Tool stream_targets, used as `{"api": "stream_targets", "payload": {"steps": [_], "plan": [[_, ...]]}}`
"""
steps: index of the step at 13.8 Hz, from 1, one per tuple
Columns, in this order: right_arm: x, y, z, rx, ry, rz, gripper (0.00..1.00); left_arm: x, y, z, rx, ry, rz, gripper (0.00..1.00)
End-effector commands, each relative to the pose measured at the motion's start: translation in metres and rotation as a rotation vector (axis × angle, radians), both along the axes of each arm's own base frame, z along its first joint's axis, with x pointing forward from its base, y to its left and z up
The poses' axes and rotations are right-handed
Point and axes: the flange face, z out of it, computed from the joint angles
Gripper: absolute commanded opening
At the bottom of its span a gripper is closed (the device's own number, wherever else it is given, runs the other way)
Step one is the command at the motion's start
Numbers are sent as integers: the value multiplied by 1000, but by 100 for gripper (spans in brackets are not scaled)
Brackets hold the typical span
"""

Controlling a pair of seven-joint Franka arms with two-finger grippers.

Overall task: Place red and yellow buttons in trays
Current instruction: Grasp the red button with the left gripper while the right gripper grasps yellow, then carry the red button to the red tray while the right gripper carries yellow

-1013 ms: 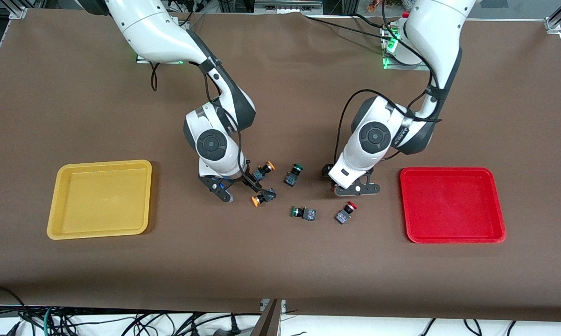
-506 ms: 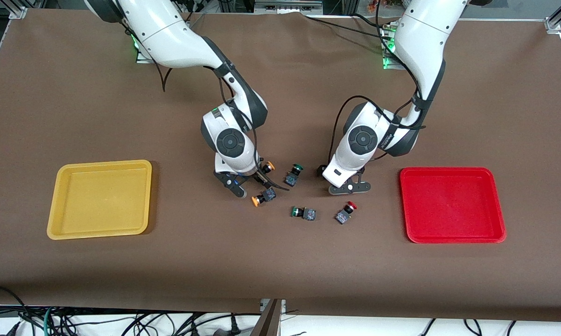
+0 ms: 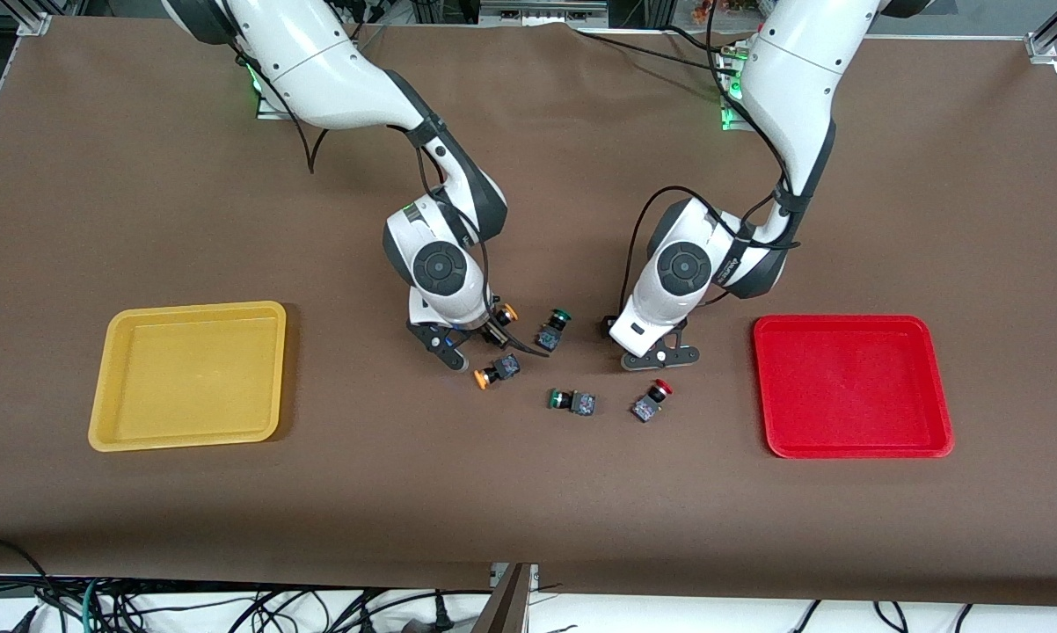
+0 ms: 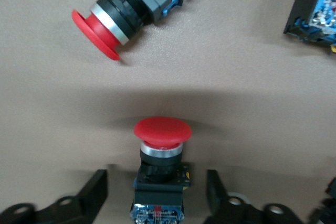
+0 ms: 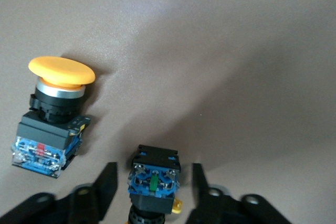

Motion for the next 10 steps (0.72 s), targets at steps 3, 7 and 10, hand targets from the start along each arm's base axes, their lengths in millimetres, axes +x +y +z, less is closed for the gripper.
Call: {"api": "stream_targets", "payload": {"steps": [3,7,10], "plan": [[4,0,1,7,-11,8,19,2,-3,4,5,-22,10,0],[28,-26,32,29,-46,38,14,5,-2,13,5,-26,8,0],[56,-83,76,24,-14,116,14,14,11,50,11,-18,17,0]]}}
